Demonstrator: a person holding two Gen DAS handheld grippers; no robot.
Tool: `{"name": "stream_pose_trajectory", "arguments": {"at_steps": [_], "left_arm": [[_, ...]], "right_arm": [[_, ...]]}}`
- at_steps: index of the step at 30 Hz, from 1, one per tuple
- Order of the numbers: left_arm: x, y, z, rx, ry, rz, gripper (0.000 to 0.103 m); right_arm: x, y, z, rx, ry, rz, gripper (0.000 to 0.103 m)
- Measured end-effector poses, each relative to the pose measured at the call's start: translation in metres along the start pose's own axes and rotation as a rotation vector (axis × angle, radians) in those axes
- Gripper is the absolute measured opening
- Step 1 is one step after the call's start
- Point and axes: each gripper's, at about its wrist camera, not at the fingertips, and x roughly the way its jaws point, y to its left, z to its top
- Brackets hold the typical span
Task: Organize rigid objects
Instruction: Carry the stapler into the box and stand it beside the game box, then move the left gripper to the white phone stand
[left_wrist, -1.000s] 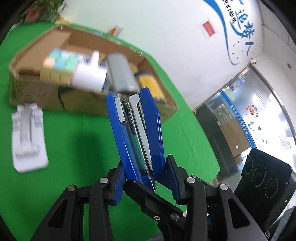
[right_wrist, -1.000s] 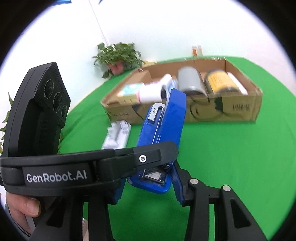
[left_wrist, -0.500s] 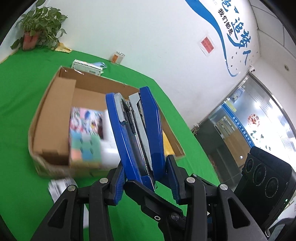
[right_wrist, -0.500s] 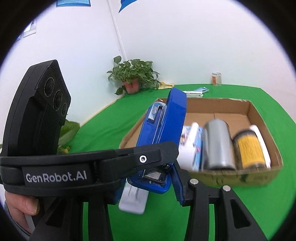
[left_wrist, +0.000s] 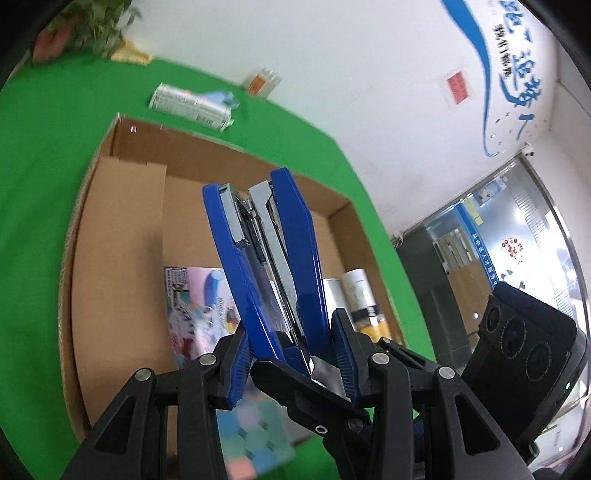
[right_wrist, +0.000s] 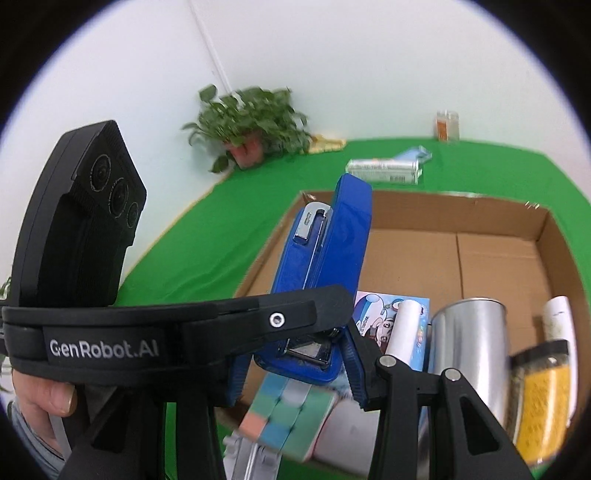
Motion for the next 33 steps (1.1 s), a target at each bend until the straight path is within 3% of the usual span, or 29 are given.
{"name": "stream_pose_trajectory", "arguments": {"at_steps": [4,11,16,17,19,20,21,24,25,26,28,33], "left_arm": [[0.026,0.031,0.009,-0.057,0.056,-0.014,0.038],[0.051,0.052,0.007,-0.083,0.152,-0.011,0.039],[0.047,0.051,0.007,-0.057,0.172,0.050,0.046],[0.042,0.049,0.007,-0.045,0.155,0.068,0.054],[0.022,0.044,0.006,-0.010,0.083,0.118,0.059],[0.009,0.040,0.004,0.007,0.041,0.140,0.063],[-0.006,0.035,0.001,0.029,-0.014,0.168,0.067],[-0.050,0.018,-0.020,0.117,-0.214,0.283,0.092],[-0.063,0.011,-0.031,0.153,-0.291,0.336,0.102],[-0.072,0.005,-0.044,0.183,-0.355,0.380,0.103],[-0.078,-0.001,-0.065,0.221,-0.393,0.435,0.103],[-0.064,-0.003,-0.108,0.223,-0.339,0.471,0.103]], "right_arm": [[0.024,-0.013,0.000,0.039,0.056,0.013,0.043],[0.039,-0.018,-0.013,0.072,0.122,-0.020,0.043],[0.041,-0.011,-0.018,0.055,0.149,-0.032,0.044],[0.039,-0.009,-0.018,0.042,0.145,-0.041,0.047],[0.030,-0.005,-0.020,0.023,0.133,-0.026,0.051],[0.023,-0.002,-0.021,0.005,0.116,-0.014,0.059],[0.013,0.001,-0.023,-0.022,0.086,-0.024,0.073],[-0.029,0.011,-0.042,-0.144,-0.090,-0.154,0.100],[-0.040,0.012,-0.053,-0.168,-0.129,-0.192,0.103],[-0.046,0.011,-0.063,-0.171,-0.136,-0.202,0.103],[-0.051,0.004,-0.084,-0.141,-0.099,-0.199,0.103],[-0.063,-0.001,-0.115,-0.096,-0.075,-0.182,0.103]]}}
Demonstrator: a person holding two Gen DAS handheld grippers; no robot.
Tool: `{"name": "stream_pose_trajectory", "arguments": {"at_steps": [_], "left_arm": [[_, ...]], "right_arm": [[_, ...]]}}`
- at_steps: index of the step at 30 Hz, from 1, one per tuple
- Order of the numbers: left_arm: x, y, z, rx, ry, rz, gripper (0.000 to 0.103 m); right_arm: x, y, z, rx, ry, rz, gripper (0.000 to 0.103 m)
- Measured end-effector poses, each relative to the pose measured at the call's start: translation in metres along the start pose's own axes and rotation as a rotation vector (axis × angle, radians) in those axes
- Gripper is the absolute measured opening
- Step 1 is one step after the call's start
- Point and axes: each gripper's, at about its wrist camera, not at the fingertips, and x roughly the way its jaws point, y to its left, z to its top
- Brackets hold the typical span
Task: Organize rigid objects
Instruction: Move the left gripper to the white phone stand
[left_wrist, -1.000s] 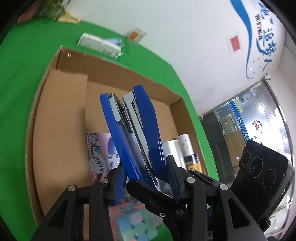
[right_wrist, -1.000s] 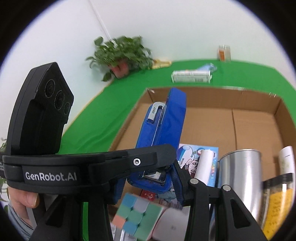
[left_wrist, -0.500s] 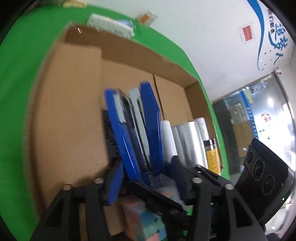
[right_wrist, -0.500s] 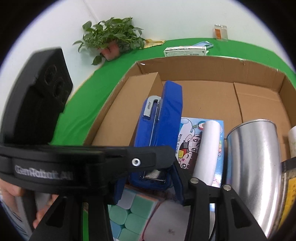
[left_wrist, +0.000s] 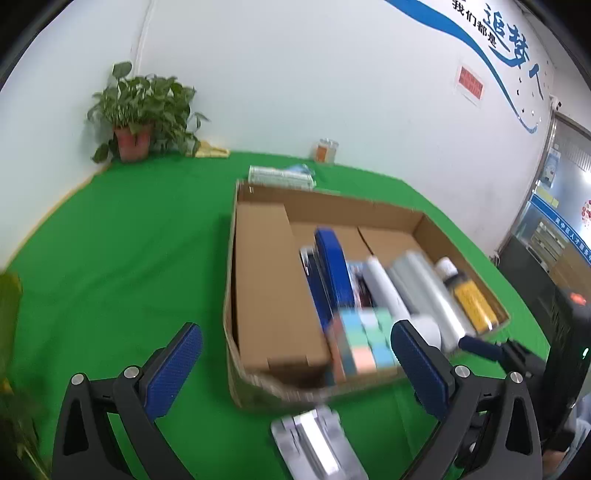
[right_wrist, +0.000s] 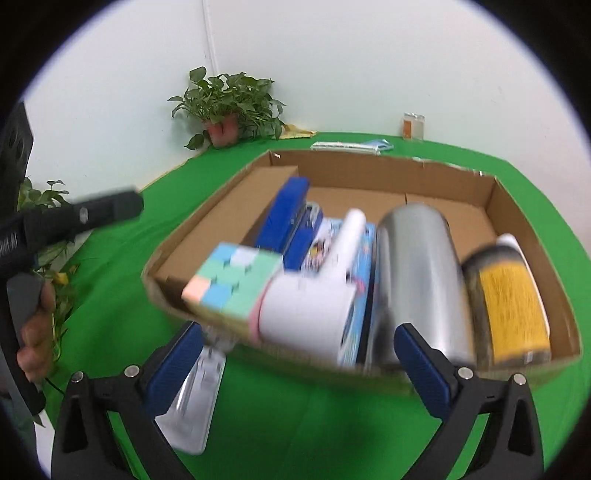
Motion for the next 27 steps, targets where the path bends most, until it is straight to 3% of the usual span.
{"name": "stream_pose_trajectory", "arguments": {"at_steps": [5,12,18,21,23,27], "left_arm": [[-0.006,-0.004,-0.044,-0.040,0.049,-0.009,0.103],[-0.020,-0.025,-0.075,-0.032,0.079,0.016,0.102],[0.001,-0.017,-0.100,-0.110,0.203,-0.022,0.102],[0.016,-0.013,-0.115,-0.176,0.278,-0.080,0.088],[0.028,-0.015,-0.125,-0.208,0.338,-0.127,0.064],[0.028,-0.029,-0.132,-0.192,0.329,-0.120,0.055]], "right_arm": [[-0.015,0.005,-0.009,-0.026,-0.016,0.018,0.103],[-0.032,-0.004,-0.022,-0.018,-0.024,0.037,0.103],[-0.029,-0.001,-0.043,-0.087,0.046,0.120,0.103],[-0.024,0.005,-0.058,-0.119,0.102,0.205,0.103],[-0.021,0.007,-0.065,-0.127,0.124,0.222,0.103],[-0.024,0.006,-0.075,-0.121,0.144,0.236,0.103]]}}
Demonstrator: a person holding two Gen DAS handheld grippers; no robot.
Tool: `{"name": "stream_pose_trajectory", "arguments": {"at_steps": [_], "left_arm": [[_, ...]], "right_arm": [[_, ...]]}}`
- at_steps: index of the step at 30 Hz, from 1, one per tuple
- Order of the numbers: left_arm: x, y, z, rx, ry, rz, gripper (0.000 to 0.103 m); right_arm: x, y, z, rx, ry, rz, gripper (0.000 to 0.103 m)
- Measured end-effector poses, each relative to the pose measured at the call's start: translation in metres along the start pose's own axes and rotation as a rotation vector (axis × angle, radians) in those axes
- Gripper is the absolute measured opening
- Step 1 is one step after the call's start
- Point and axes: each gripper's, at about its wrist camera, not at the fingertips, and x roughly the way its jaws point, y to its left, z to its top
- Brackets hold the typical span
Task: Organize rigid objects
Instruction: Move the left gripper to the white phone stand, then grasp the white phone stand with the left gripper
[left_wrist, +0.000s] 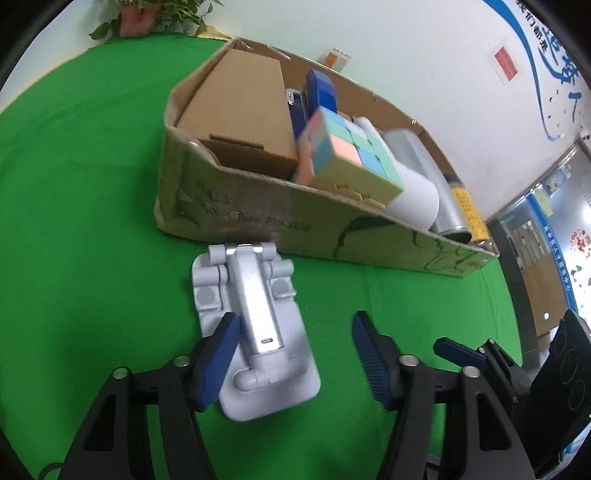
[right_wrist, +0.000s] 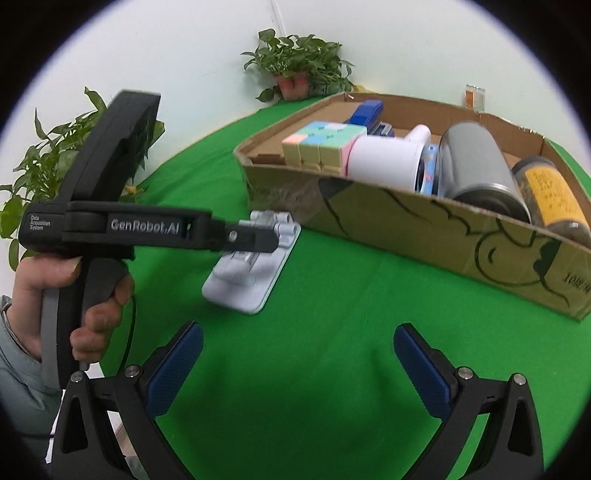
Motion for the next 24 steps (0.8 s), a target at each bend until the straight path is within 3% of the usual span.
{"name": "stream_pose_trajectory", "arguments": {"at_steps": [3,5,6,12,13,17,24], "left_arm": [[0.004,-0.012,-0.007,0.026,0.008,0.014,0.041],[0.008,-0.021,-0.012,0.029,0.026,-0.027,0.031],[0.010,-0.027,-0.015,0.032,0.035,-0.047,0.030],[0.020,-0.064,-0.034,0.045,0.086,-0.156,0.031],[0.022,-0.067,-0.036,0.032,0.089,-0.178,0.036],[0.020,-0.064,-0.038,-0.023,0.084,-0.234,0.049],[0.018,-0.054,-0.036,-0.060,0.085,-0.285,0.050]], "right_arm": [[-0.003,-0.003,-0.006,0.000,0.004,-0.002,0.103],[-0.007,-0.007,-0.011,0.004,0.003,-0.006,0.103],[-0.009,-0.009,-0.015,0.009,0.005,-0.010,0.103],[-0.012,-0.019,-0.033,0.026,0.017,-0.041,0.103],[-0.011,-0.022,-0.036,0.034,0.024,-0.050,0.103],[-0.007,-0.023,-0.041,0.031,0.034,-0.077,0.103],[0.010,0.005,-0.040,-0.048,0.009,-0.119,0.102]]}}
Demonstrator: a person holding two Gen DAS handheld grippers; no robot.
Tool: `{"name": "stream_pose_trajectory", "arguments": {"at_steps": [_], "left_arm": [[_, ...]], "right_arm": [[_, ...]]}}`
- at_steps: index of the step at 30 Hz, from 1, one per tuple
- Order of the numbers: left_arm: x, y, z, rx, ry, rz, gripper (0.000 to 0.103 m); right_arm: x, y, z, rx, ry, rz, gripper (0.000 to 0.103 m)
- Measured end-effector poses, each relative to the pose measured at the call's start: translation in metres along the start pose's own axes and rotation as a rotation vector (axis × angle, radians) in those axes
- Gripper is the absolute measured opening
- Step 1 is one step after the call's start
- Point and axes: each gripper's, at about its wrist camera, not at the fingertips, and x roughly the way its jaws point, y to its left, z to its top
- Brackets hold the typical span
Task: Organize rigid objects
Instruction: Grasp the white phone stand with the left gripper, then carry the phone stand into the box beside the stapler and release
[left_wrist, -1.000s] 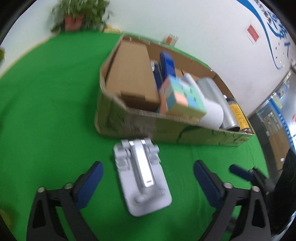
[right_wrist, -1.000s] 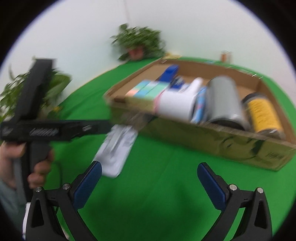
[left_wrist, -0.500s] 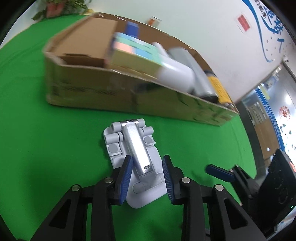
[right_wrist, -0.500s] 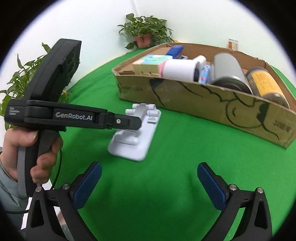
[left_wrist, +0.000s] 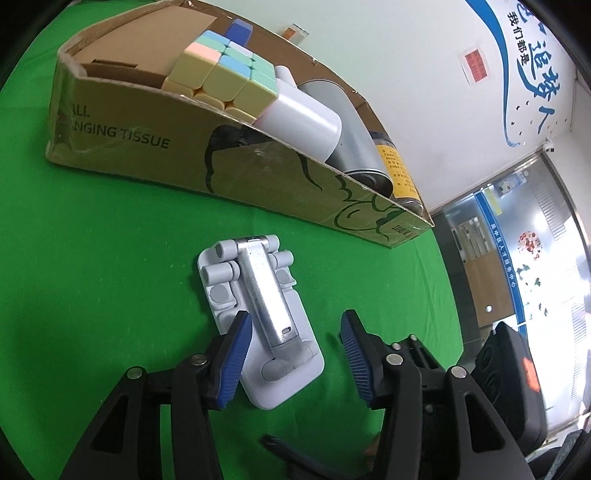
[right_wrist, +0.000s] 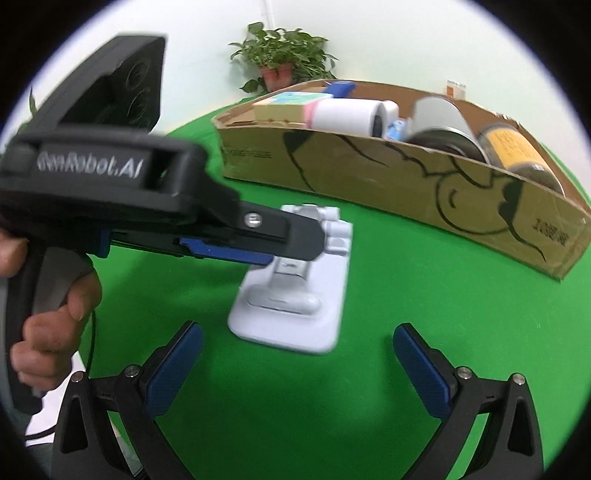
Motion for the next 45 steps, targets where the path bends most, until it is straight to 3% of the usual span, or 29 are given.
{"name": "stream_pose_trajectory", "arguments": {"at_steps": [4,6,7,8,13,16,17,18,20,26,30,39,45], "left_arm": [[-0.010,0.007,-0.002,-0.015,-0.008,-0.019,0.055],[-0.013,0.011,-0.003,-0.024,-0.009,-0.024,0.055],[-0.015,0.013,-0.003,-0.031,-0.010,-0.014,0.063],[-0.012,0.015,-0.003,-0.046,-0.008,0.014,0.080],[-0.013,0.019,-0.006,-0.030,-0.016,0.027,0.081],[-0.006,0.016,-0.008,-0.012,0.021,-0.006,0.059],[-0.004,0.015,-0.009,-0.012,0.028,-0.010,0.057],[-0.004,0.014,-0.010,-0.005,0.020,0.004,0.055],[-0.005,0.014,-0.011,0.011,0.018,0.044,0.041],[-0.017,0.012,-0.015,0.032,-0.003,0.036,0.038],[-0.037,-0.007,-0.010,0.082,-0.058,0.031,0.037],[-0.073,-0.053,0.033,0.203,-0.138,0.033,0.031],[-0.084,-0.061,0.074,0.219,-0.151,0.024,0.030]], "right_arm": [[0.011,0.012,0.002,-0.041,0.027,-0.046,0.088],[0.014,0.014,0.004,-0.029,0.023,-0.081,0.076],[0.014,0.015,0.004,-0.028,0.021,-0.095,0.071],[0.015,0.016,0.005,-0.026,0.019,-0.101,0.068],[0.016,0.012,0.004,0.055,0.009,-0.072,0.067],[0.013,0.001,0.006,0.161,0.016,0.011,0.067],[0.014,-0.001,0.007,0.185,0.019,0.042,0.067],[0.013,-0.002,0.007,0.203,0.021,0.064,0.067],[0.015,-0.001,0.006,0.223,0.026,0.077,0.067],[0.019,0.004,0.007,0.219,0.024,0.068,0.067],[-0.006,0.017,0.005,0.182,-0.065,0.034,0.067],[-0.030,0.013,0.049,0.161,-0.184,-0.014,0.066],[-0.030,0.001,0.079,0.175,-0.201,-0.021,0.066]]}}
